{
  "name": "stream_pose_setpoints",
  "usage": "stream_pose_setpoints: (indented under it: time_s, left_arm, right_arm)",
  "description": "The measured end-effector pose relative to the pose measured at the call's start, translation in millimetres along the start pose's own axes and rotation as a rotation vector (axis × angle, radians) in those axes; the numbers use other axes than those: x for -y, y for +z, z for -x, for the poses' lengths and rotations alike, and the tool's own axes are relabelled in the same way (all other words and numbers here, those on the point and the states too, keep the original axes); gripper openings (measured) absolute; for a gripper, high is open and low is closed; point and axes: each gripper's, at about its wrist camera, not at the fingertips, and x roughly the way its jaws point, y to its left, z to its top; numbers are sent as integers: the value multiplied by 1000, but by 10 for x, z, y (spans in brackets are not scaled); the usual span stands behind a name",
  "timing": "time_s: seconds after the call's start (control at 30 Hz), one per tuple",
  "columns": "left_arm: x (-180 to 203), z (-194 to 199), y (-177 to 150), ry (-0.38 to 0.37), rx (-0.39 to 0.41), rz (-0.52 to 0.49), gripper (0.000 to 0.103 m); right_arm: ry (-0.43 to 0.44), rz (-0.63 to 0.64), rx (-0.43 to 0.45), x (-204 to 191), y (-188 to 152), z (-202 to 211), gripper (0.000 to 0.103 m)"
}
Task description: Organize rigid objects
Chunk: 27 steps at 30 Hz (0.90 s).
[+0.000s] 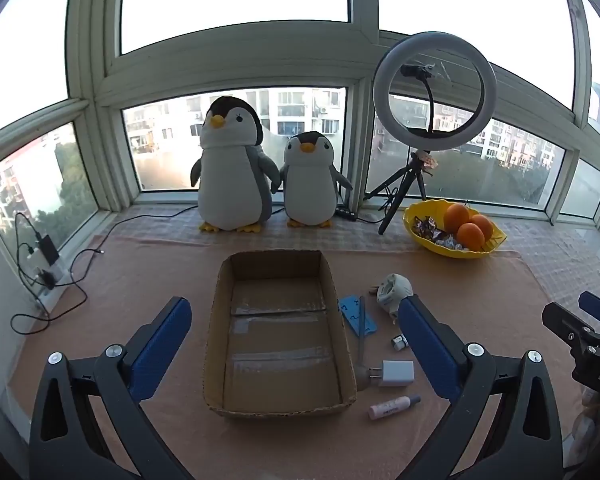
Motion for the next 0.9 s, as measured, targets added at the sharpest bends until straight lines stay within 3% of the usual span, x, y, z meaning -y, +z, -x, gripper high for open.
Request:
stream_pose_setpoints:
  time_s: [0.9]
  left_arm:
    - [4,-15,-6,4,-8,-10,103]
  right_arm:
    - [4,-13,-13,17,-25,-27,95]
